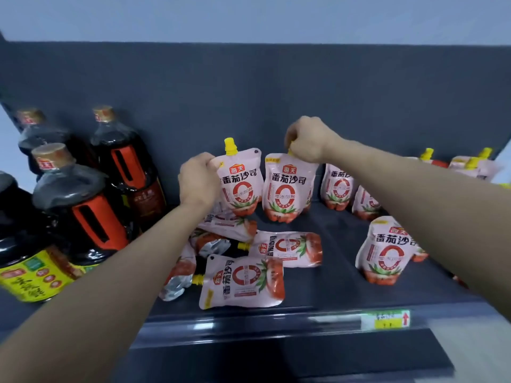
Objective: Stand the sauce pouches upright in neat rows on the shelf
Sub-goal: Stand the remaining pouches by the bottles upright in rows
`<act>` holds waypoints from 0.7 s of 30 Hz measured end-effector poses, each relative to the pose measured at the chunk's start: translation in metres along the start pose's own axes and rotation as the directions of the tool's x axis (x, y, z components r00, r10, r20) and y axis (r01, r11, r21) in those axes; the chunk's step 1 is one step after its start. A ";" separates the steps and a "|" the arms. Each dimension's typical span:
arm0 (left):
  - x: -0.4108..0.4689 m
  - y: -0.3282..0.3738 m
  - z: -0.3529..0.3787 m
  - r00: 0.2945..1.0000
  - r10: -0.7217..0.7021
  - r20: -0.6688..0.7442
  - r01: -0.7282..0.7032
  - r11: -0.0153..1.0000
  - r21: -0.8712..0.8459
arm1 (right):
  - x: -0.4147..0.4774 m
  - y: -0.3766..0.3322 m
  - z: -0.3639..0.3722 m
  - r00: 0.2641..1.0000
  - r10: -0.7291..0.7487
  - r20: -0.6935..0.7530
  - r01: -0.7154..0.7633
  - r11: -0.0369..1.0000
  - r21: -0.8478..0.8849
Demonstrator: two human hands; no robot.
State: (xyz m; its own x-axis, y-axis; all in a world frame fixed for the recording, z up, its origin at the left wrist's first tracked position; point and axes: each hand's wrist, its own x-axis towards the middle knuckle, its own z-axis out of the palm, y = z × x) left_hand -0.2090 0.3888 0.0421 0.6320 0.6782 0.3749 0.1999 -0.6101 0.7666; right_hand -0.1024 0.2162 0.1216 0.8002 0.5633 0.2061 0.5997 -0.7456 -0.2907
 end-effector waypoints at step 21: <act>-0.032 0.069 0.124 0.899 0.153 0.409 -0.113 0.986 -0.120 | -0.032 0.114 -0.023 0.938 0.336 0.083 -0.323 0.936 -0.144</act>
State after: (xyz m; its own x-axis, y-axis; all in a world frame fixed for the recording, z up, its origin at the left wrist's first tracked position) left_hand -0.1226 0.2748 0.0185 0.9056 0.3489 0.2412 0.0356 -0.6292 0.7765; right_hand -0.0593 0.1056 0.1035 0.9515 0.3072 0.0182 0.3043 -0.9305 -0.2040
